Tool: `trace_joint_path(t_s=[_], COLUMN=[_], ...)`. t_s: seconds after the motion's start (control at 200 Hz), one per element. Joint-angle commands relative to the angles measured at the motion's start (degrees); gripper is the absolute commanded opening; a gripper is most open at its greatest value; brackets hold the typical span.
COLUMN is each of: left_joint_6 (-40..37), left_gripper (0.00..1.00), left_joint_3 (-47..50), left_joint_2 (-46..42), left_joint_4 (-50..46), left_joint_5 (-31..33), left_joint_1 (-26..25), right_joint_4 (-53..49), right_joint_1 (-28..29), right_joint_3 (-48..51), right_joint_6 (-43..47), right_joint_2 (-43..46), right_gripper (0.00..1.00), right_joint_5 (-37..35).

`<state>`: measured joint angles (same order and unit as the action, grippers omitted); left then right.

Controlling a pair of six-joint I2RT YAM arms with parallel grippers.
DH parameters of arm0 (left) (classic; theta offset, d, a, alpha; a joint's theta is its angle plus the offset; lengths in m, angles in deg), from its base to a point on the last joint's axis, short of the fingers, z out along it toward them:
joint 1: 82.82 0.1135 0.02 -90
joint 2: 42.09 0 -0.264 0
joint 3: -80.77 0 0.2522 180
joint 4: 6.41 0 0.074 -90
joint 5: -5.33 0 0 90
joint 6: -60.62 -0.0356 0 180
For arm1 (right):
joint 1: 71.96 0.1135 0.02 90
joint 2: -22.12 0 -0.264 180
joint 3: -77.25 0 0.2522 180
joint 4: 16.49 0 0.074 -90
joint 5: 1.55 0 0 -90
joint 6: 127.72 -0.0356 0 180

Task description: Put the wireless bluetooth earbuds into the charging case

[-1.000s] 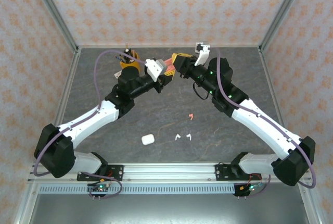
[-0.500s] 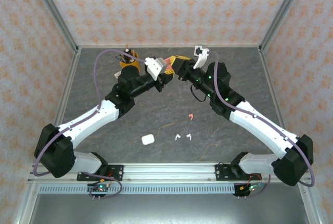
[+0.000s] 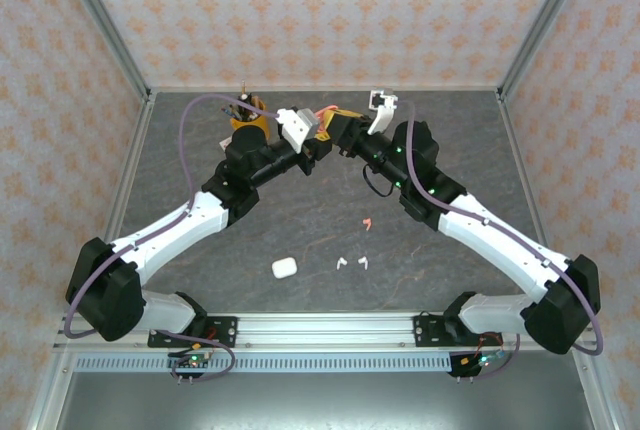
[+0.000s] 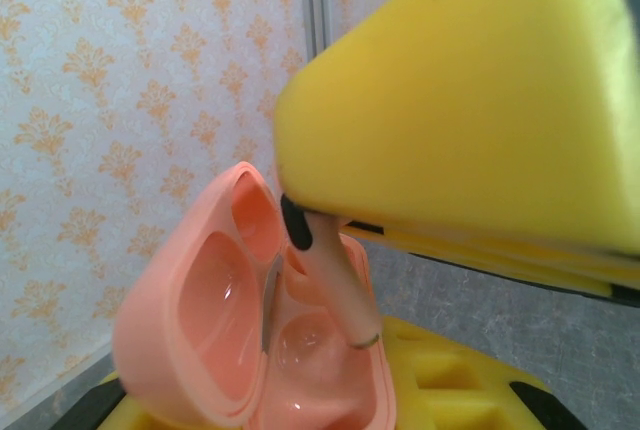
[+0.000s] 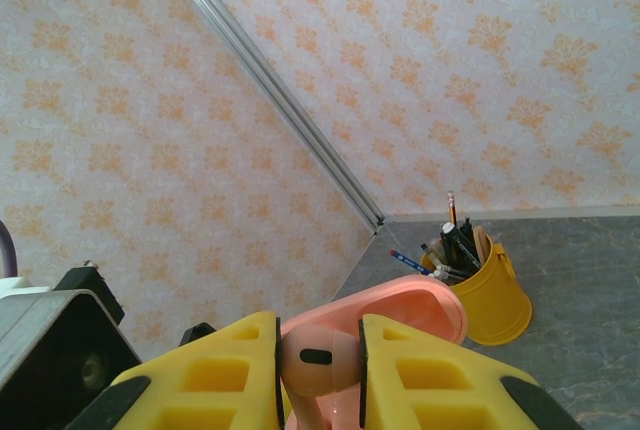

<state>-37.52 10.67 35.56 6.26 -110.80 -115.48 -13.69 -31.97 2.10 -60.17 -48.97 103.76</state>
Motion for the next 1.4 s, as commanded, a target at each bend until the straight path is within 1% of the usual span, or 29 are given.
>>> trace_joint_path(t_s=[0.0,0.55,0.926,1.396], left_joint_6=[1.11,1.25,3.29,3.92], left_gripper=[0.00,0.00,0.00,0.00], left_joint_3=[-2.31,-3.03,-3.24,-3.78], left_joint_2=[-0.47,0.22,0.23,0.67], left_joint_4=[3.31,3.23,5.03,5.38], left_joint_5=[-0.56,-0.76,0.86,0.69], left_joint_1=[-0.43,-1.00,-1.01,-1.08], right_joint_4=[3.27,4.60,6.90,6.00], right_joint_1=[0.44,0.52,1.14,1.67], right_joint_3=[0.30,1.74,6.05,7.24], right_joint_6=[-0.56,-1.18,-2.33,-1.30], right_joint_2=[-0.63,-3.40,-2.70,-1.33], right_gripper=[0.22,0.22,0.22,0.22], right_joint_5=[0.86,1.04,1.04,1.92])
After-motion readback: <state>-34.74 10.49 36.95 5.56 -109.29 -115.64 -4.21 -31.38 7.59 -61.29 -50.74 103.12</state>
